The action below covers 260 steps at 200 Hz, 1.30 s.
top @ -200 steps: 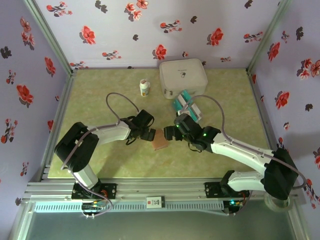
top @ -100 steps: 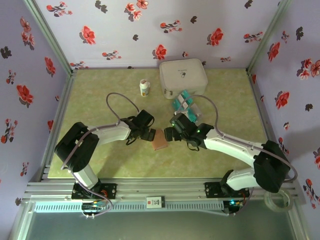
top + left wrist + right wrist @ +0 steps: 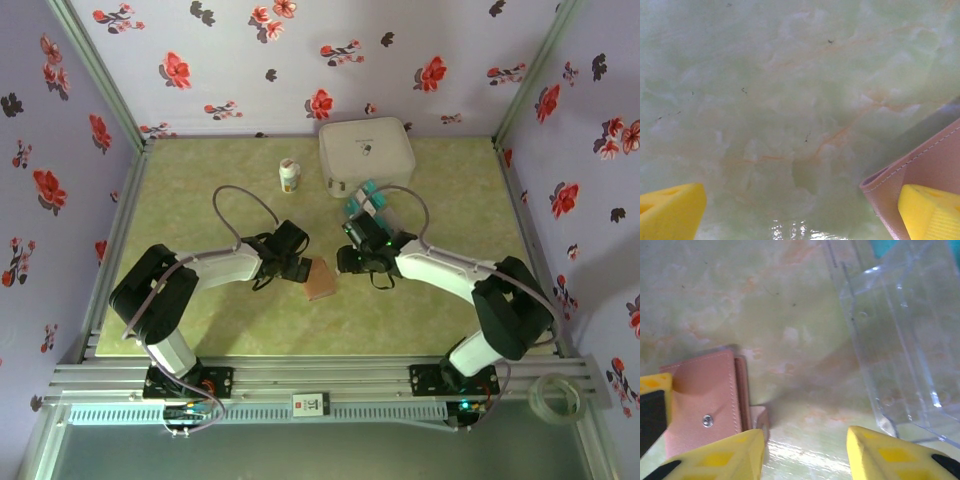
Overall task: Put the credit cards into the card holder
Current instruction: Close the button on the card holder.
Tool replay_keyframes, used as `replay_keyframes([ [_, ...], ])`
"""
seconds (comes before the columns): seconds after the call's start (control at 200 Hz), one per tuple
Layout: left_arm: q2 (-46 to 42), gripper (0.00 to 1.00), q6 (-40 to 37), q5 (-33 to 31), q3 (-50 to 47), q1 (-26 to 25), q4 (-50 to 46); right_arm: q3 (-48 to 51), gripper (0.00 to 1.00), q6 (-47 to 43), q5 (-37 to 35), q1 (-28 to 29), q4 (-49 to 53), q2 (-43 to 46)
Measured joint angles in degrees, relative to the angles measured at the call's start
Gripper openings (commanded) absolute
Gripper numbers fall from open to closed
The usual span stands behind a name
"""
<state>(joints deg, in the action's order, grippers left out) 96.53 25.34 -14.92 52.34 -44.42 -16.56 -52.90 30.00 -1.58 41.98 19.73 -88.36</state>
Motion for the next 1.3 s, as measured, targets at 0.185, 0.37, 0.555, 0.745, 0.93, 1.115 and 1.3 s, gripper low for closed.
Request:
replay_keyframes([
  [0.185,0.0,1.0,0.0,0.0,0.0,0.0,0.0,-1.7,0.39,0.0,2.3,0.0,-0.7,-2.3],
  [0.37,0.0,1.0,0.0,-0.1,-0.3,-0.1,0.6,-2.0,0.32,0.0,3.6,0.0,-1.2,-4.3],
  [0.555,0.0,1.0,0.0,-0.2,-0.5,-0.2,1.0,-2.0,0.26,0.0,4.5,0.0,-1.5,-4.9],
  [0.745,0.0,1.0,0.0,-0.2,-0.5,-0.2,1.1,-2.0,0.2,0.0,4.7,0.0,-1.9,-4.9],
  [0.93,0.0,1.0,0.0,-0.2,-0.6,-0.2,1.1,-2.0,0.15,0.0,4.7,0.0,-1.9,-4.9],
  [1.115,0.0,1.0,0.0,-0.1,-0.6,-0.2,1.2,-2.0,0.04,-0.1,5.1,0.0,-1.9,-4.9],
  [1.3,0.0,1.0,0.0,-0.2,-0.6,-0.2,1.3,-2.0,0.0,0.0,6.0,0.0,-2.3,-4.8],
])
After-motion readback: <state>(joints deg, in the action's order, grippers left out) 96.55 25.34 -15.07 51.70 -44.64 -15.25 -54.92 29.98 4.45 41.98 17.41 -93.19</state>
